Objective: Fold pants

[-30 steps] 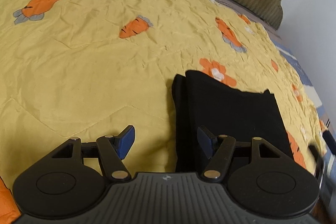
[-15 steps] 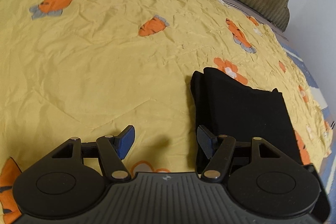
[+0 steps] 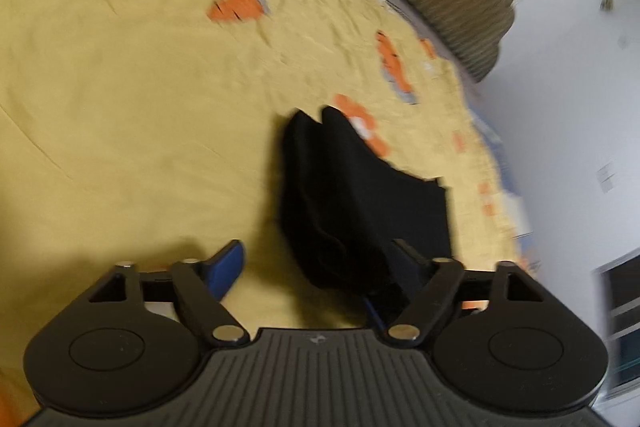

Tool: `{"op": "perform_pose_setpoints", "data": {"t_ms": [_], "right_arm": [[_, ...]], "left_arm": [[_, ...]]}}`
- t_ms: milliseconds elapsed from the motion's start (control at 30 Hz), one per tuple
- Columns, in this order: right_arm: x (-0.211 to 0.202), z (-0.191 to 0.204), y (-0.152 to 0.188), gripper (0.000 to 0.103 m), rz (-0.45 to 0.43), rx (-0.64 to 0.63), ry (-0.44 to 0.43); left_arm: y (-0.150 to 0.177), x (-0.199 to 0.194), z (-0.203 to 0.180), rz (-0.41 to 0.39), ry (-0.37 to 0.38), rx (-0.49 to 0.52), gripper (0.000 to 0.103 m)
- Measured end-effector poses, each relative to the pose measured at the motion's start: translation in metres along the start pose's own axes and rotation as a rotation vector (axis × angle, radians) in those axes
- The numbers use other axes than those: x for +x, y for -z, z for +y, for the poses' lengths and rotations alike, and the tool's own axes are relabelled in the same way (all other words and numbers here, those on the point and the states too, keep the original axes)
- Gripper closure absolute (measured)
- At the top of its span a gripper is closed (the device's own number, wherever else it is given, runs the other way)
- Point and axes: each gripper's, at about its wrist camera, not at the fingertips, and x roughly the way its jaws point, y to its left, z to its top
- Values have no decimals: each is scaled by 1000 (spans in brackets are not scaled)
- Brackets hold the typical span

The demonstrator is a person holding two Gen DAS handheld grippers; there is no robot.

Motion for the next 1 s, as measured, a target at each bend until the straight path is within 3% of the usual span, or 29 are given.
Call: {"op": "perform_pose_setpoints", "data": {"t_ms": [133,267,333,467,567,633,700,833,900,1000], "right_arm": [[-9,-31,3,89,-25,175,-20],[-19,-51,9,90,-41,238,-16],[-20,-54,15,90,-42,244,-12],[-22,-55,15,90,-42,259,-22],[-25,-43,17,83,-22,190,-129],[-26,-33,21,83,-6,121,-141],[-32,-36,26,83,2,134,-145],[-47,-80,56,79,28,399,-96],[-51,-113,86,57,54,606,-41],[-56,-162,143,53,95,956,8]], "left_arm": [[-3,20,-4,36,105,-79,18],[-8,43,-15,48,145,-101,18],[-8,55,-16,80,102,-131,18],[-4,57,-12,57,65,-153,18],[-3,40,-11,-22,-61,-111,18],[-3,26,-7,-72,-155,-85,18],[-6,15,1,-97,-191,-100,18],[-9,14,-2,-65,-182,-51,18],[-6,21,-17,-36,-166,8,18],[4,37,-43,-4,-185,136,18]]}}
